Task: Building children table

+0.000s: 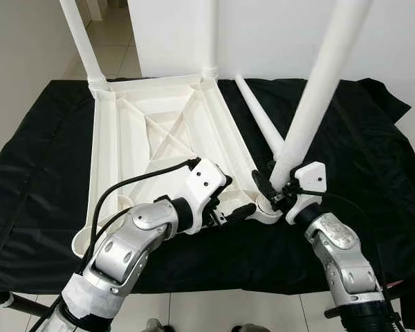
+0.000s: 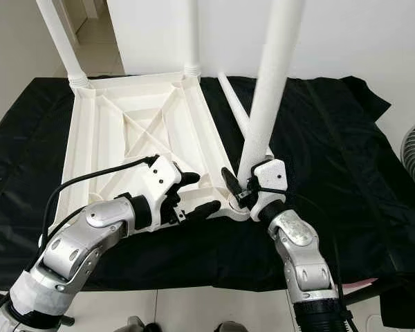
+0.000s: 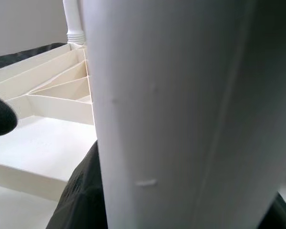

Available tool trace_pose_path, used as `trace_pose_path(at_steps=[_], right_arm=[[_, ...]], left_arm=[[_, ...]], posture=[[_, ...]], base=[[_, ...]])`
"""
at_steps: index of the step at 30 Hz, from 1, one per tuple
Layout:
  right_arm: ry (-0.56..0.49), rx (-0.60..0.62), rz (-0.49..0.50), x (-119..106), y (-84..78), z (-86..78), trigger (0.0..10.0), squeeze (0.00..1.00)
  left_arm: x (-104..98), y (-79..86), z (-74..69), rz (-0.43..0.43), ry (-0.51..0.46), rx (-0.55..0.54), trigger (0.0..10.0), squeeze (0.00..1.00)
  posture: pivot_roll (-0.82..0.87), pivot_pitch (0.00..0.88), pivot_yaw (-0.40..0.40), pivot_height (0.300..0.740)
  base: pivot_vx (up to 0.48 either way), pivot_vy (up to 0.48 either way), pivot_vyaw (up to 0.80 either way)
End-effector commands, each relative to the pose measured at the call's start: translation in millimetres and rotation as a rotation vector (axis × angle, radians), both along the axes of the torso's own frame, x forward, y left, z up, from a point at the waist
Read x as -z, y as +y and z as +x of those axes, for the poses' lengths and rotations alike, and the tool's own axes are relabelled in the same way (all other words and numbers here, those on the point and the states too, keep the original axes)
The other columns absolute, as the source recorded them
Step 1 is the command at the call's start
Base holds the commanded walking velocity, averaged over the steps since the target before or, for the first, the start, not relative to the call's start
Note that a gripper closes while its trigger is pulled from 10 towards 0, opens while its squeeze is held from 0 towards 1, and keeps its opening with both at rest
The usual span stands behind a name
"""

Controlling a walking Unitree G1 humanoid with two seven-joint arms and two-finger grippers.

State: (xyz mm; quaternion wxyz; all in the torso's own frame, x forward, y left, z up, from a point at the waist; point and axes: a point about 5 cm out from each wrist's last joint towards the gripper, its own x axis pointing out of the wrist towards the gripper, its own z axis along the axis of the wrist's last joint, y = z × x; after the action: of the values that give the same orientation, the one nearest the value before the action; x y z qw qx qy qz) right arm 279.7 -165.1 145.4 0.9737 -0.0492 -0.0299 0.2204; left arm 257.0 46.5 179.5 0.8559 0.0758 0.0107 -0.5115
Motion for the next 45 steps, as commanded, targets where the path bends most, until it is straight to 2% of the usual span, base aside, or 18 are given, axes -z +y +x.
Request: trace_pose_path(at_steps=[1, 3, 5, 6, 13, 18, 20, 23, 31, 39, 45], right_arm=[[0.242, 0.089, -0.009, 44.1, -16.3, -5.7, 10.0, 0.00], [0.280, 0.123, 0.059, 46.5, -21.2, -5.6, 10.0, 0.00], [0.290, 0.137, 0.079, 47.2, -23.0, -5.4, 10.0, 0.00], [0.312, 0.170, 0.131, 47.9, -25.8, -3.9, 10.0, 0.00], [0.338, 0.235, 0.154, 47.2, -34.1, 1.0, 10.0, 0.00], [0.327, 0.231, 0.099, 43.3, -36.0, 5.2, 10.0, 0.00], [0.302, 0.177, -0.002, 35.1, -33.0, 9.6, 10.0, 0.00], [0.297, 0.132, -0.064, 28.1, -32.0, 12.5, 10.0, 0.00], [0.314, 0.099, -0.076, 21.3, -33.1, 15.9, 10.0, 0.00], [0.315, 0.102, -0.116, 32.0, -34.3, 12.4, 10.0, 0.00], [0.209, 0.128, -0.070, 40.5, -25.8, -1.9, 10.0, 0.00]], left_arm=[[-4.8, 1.6, 0.6, -0.005, -0.016, -0.013, 10.0, 0.00], [-5.0, 2.3, 0.8, -0.003, -0.018, -0.015, 10.0, 0.00], [-5.2, 2.5, 0.9, -0.003, -0.018, -0.015, 10.0, 0.00], [-5.3, 2.6, 0.9, -0.002, -0.019, -0.014, 10.0, 0.00], [-5.5, 2.2, 0.8, -0.002, -0.020, -0.011, 10.0, 0.00], [-5.4, 1.8, 1.8, -0.003, -0.020, -0.012, 10.0, 0.00], [-5.9, 1.1, 1.6, -0.003, -0.024, -0.011, 10.0, 0.00], [-6.5, 1.7, 2.3, -0.003, -0.027, -0.015, 10.0, 0.00], [-6.0, 1.7, 1.9, -0.003, -0.028, -0.018, 10.0, 0.00], [-6.1, 0.6, 2.0, -0.004, -0.033, -0.018, 10.0, 0.00], [-6.5, -0.1, 2.3, -0.004, -0.038, -0.017, 10.0, 0.00]], posture=[[-0.11, 0.082, 0.057, 0.740], [-0.11, 0.082, 0.057, 0.740], [-0.11, 0.086, 0.061, 0.740], [-0.11, 0.086, 0.061, 0.740], [-0.11, 0.086, 0.061, 0.740], [-0.12, 0.087, 0.064, 0.740], [-0.11, 0.084, 0.063, 0.740], [-0.11, 0.083, 0.061, 0.740], [-0.11, 0.083, 0.059, 0.740], [-0.12, 0.076, 0.054, 0.740], [-0.12, 0.072, 0.057, 0.740]], base=[[0.000, 0.000, 0.00], [0.000, 0.000, 0.00], [0.000, 0.000, 0.00], [0.000, 0.000, 0.00], [0.000, 0.000, 0.00], [0.000, 0.000, 0.00], [0.000, 0.000, 0.00], [0.000, 0.000, 0.00], [0.000, 0.000, 0.00], [0.000, 0.000, 0.00], [0.000, 0.000, 0.00]])
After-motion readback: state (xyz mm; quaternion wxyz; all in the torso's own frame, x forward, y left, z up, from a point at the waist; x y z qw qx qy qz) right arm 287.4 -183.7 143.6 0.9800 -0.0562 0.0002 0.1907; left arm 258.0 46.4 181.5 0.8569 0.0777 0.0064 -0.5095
